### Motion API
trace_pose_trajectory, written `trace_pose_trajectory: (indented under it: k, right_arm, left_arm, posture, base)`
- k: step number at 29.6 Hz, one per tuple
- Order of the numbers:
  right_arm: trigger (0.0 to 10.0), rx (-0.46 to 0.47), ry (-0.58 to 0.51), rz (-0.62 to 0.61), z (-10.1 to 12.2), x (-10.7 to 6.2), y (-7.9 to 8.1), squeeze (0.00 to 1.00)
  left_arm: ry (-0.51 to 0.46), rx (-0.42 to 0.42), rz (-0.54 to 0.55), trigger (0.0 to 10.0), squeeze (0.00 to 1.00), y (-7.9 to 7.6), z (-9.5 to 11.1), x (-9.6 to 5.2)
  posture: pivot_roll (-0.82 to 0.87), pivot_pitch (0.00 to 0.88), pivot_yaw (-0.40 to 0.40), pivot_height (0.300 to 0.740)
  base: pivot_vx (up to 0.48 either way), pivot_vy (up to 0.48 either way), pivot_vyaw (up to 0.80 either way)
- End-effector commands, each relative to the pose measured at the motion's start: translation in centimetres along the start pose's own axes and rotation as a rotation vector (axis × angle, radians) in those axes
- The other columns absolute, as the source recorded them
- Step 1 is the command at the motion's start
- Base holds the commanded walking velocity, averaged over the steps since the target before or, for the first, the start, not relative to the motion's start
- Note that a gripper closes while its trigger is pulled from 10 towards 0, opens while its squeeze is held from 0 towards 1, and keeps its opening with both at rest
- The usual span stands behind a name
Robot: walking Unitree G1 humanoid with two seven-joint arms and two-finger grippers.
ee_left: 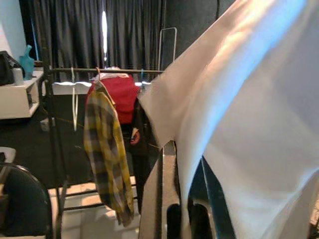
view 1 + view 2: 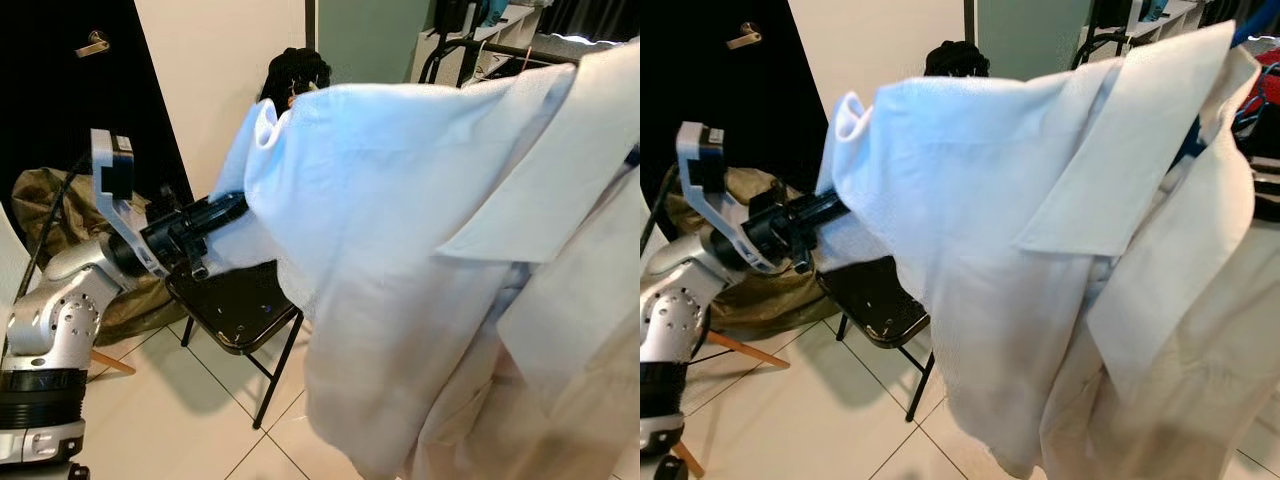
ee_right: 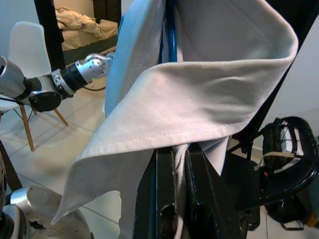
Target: Hang hanger
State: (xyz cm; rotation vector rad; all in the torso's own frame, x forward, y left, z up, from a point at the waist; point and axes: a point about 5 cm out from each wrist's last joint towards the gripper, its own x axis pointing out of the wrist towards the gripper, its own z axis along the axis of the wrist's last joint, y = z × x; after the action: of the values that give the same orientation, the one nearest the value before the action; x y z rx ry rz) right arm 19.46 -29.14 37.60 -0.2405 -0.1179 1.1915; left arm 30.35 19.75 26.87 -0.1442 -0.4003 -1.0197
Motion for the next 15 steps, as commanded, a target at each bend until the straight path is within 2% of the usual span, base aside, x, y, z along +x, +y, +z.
trace_pose_trajectory:
  k: [1, 4, 8, 15]
  right_arm:
    - [0.0, -0.022, -0.017, -0.011, 0.4, -0.3, 0.2, 0.0]
    - [0.0, -0.017, -0.008, -0.03, 0.1, -0.4, 0.2, 0.0]
    - [0.0, 0.014, 0.05, -0.163, -1.6, -1.6, -0.6, 0.0]
    - [0.0, 0.05, 0.088, -0.209, -3.2, -2.2, -0.6, 0.0]
  left_arm:
    - [0.005, 0.036, 0.03, 0.0, 0.0, 0.6, 0.6, -0.6]
    - [0.006, 0.043, 0.037, 0.0, 0.0, 0.7, 0.8, -0.8]
    - [0.006, 0.074, 0.076, 0.0, 0.0, 1.5, 1.6, -1.6]
    - [0.006, 0.088, 0.102, 0.0, 0.0, 1.9, 1.9, -2.0]
  posture:
    - [-0.17, 0.082, 0.035, 0.74]
    - [-0.17, 0.086, 0.035, 0.74]
    - [-0.17, 0.089, 0.035, 0.74]
    - [-0.16, 0.091, 0.037, 0.74]
  base:
    - [0.0, 0.0, 0.0]
    - [0.0, 0.0, 0.0]
    - [0.0, 0.0, 0.0]
    - [0.0, 0.0, 0.0]
